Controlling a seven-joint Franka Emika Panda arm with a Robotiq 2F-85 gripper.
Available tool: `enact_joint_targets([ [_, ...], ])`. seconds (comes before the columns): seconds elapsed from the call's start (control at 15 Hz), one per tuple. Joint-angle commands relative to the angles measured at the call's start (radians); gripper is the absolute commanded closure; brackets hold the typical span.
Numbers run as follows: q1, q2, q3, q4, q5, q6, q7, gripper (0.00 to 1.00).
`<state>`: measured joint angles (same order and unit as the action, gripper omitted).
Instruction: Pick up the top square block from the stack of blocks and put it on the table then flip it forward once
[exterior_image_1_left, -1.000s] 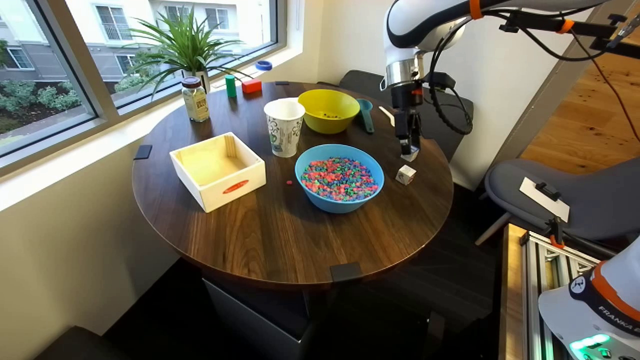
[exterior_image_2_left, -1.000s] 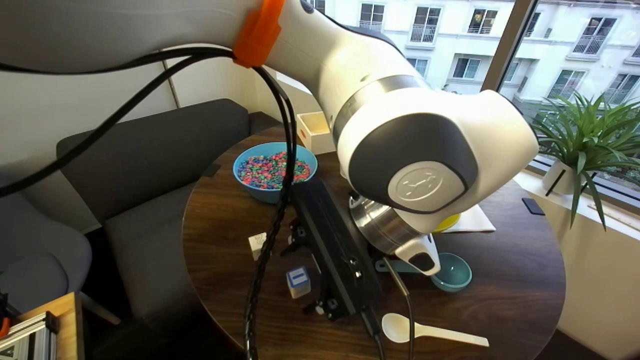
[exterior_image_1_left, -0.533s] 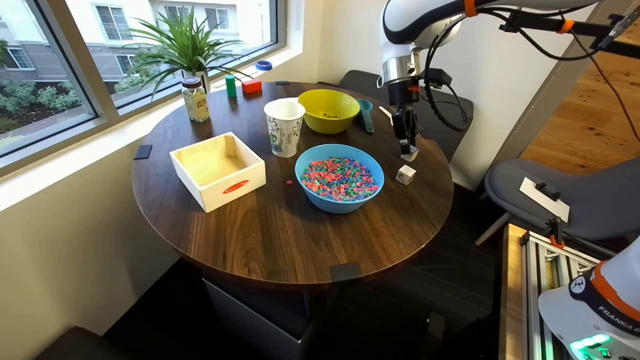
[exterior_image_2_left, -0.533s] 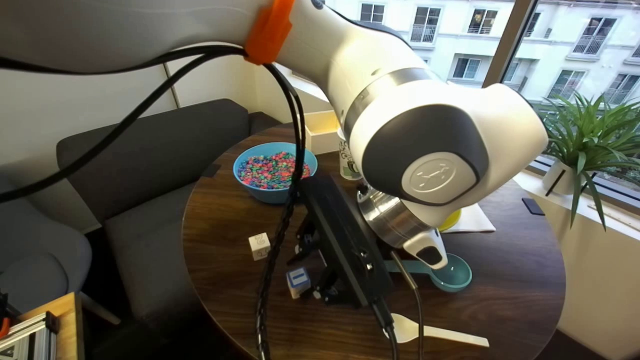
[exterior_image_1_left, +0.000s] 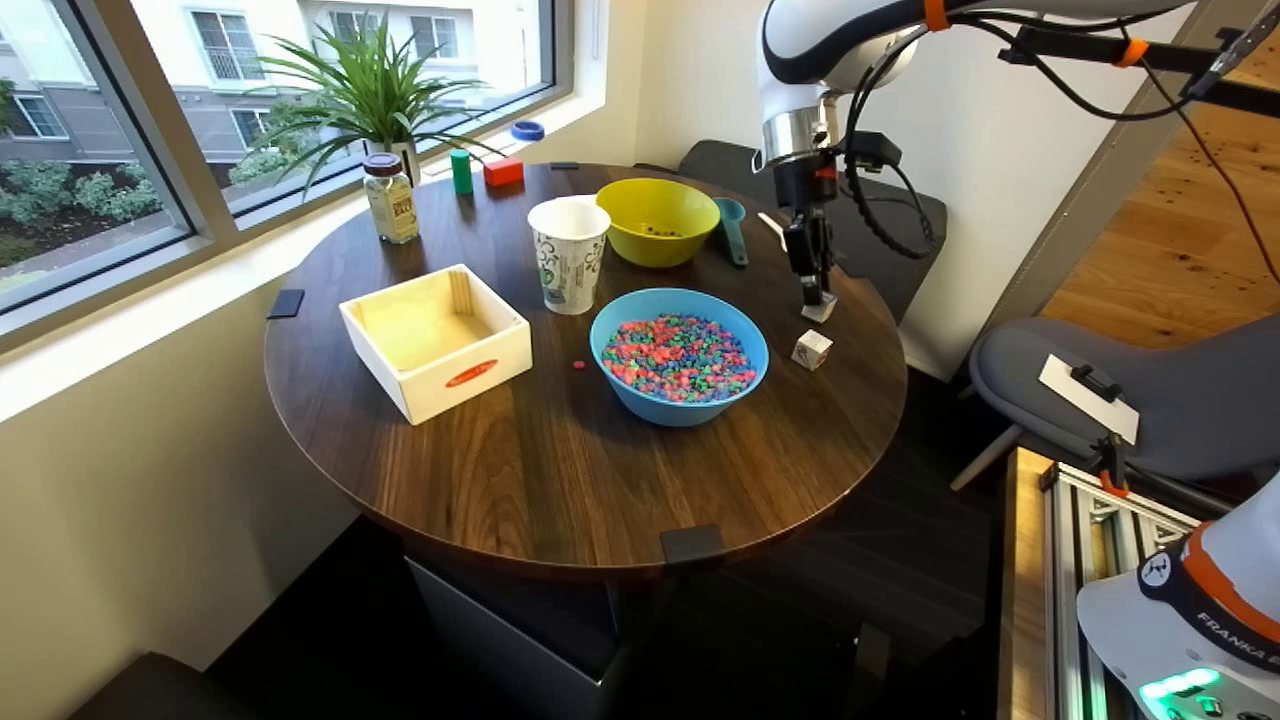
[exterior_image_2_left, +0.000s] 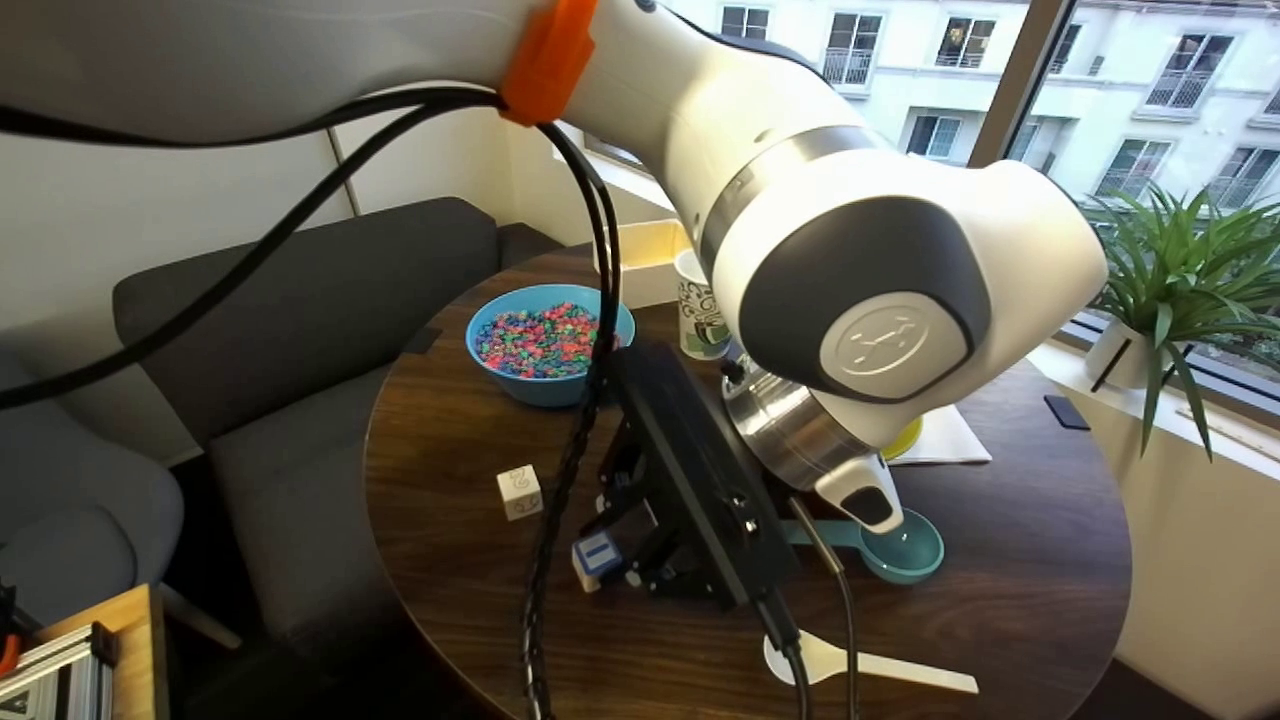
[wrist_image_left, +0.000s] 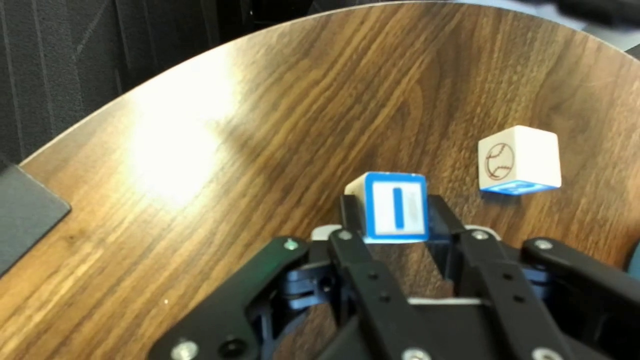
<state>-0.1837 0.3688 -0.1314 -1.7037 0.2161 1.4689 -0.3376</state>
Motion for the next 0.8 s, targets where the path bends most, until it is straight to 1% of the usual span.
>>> enact_joint_targets([
  [0.0,-0.002,-0.012,0.020,0.008,-0.028,-0.018,0.014,0.88],
  [0.2,0.016,-0.059,0.029,-0.025,-0.063,0.006,0.025,0.88],
  [0.4,0.040,-0.121,0.039,-0.078,-0.120,0.055,0.043,0.88],
  [0.6,0.066,-0.195,0.049,-0.160,-0.175,0.154,0.068,0.88],
  [0.73,0.079,-0.250,0.058,-0.238,-0.179,0.253,0.091,0.88],
])
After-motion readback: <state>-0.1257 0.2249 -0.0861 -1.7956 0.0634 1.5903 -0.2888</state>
